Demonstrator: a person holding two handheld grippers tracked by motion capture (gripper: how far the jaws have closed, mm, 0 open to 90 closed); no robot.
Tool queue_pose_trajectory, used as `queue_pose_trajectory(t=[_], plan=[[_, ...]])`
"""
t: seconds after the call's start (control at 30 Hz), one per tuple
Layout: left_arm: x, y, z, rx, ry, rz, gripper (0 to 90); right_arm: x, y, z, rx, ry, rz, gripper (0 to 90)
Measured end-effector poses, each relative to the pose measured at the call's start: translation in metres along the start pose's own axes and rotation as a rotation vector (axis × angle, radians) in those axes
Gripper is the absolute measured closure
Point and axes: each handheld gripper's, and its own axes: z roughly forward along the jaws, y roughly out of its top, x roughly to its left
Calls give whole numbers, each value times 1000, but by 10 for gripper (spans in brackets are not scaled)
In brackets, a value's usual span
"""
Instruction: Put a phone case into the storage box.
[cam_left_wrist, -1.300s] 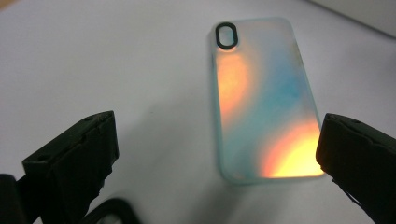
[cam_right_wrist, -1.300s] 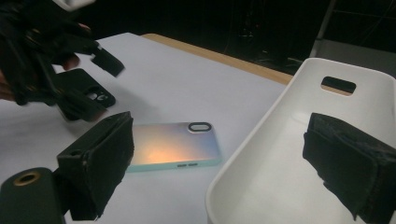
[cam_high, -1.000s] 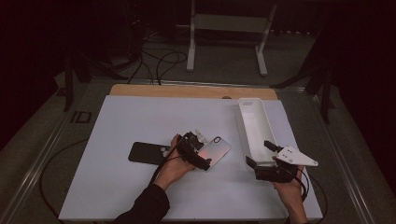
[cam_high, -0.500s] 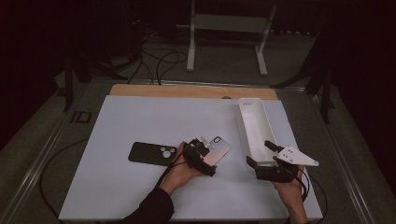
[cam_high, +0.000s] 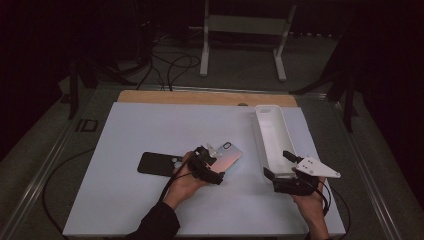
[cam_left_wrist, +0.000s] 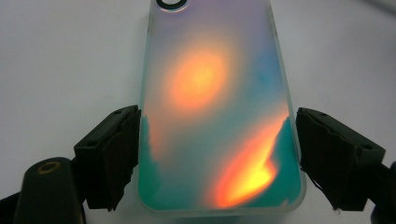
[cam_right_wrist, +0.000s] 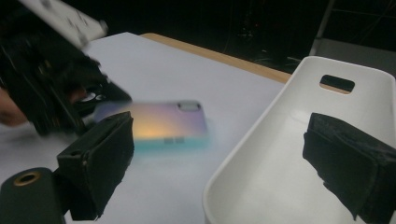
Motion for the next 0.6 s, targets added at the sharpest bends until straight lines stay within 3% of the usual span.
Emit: queue_pose_trajectory(t=[0.1,0.13,0.17,0.23,0.3,0.33,0.43,0.53,0.6], plan=[[6,0,-14,-41,13,-16,174,1,0,1,3,2,1,88],[12,0,-30,-84,20,-33,174,3,1,2,4,7,-1,88],[12,0,-30,-84,20,-33,174,3,1,2,4,9,-1,88],[18,-2,-50,-143,35,-46,173,4,2,4,8,13,-2,88],[20,-4,-57,-158,34,-44,172,5,2,4,8,17,-1,88],[22,-8,-68,-209,38,-28,172,5,3,5,-1,37,18,88],[25,-17,-79,-251,63,-15,172,5,6,9,-9,60,38,88],[26,-24,-85,-281,61,-17,172,5,8,12,-5,76,41,88],[27,-34,-92,-307,62,-13,172,7,13,17,-8,110,60,88]])
